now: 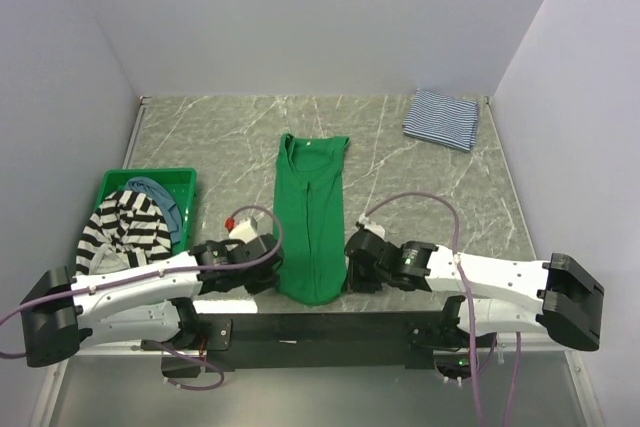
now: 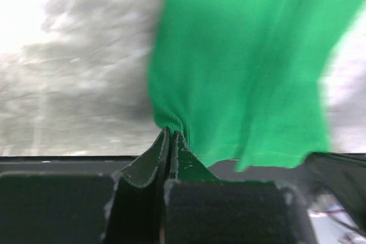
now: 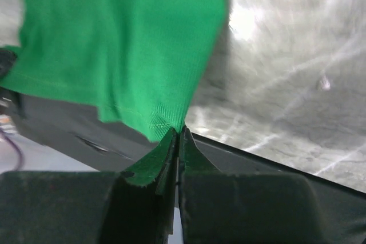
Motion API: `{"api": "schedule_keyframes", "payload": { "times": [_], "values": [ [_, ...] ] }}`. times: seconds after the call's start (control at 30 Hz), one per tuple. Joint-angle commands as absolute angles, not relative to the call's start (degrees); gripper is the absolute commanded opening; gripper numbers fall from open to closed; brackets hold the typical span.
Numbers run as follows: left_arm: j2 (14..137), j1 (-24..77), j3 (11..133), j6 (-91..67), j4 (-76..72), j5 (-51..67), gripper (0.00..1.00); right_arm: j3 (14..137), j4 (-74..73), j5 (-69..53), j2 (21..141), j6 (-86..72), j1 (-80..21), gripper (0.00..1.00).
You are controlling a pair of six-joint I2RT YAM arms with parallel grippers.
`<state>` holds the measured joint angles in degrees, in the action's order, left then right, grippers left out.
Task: Fold and stack the tank tops
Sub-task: Fold the tank top
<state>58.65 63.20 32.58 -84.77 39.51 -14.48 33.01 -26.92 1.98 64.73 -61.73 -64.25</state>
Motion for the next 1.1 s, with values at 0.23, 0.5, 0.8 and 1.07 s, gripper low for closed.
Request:
{"api": "schedule_keyframes", "payload": {
  "times": [0.23, 0.5, 0.8, 1.07],
  "values": [
    [62.13, 49.58, 44.38, -73.22, 37.01, -19.16, 0.01, 45.69, -25.49, 4.57, 71.26, -53.53, -52.4, 0.0],
    [71.18, 38.33, 50.18, -63.12, 25.86, -18.37, 0.01, 53.51, -20.74, 3.69, 81.11, -48.78, -44.48, 0.0],
    [92.95, 29.45, 62.12, -55.73, 16.62, -11.34, 0.01, 67.75, -20.48, 1.5, 98.41, -44.03, -34.9, 0.0],
    [100.29, 25.76, 68.03, -53.26, 12.91, -11.15, 0.52, 74.44, -20.21, 0.35, 105.91, -40.26, -29.18, 0.4]
  ]
}}
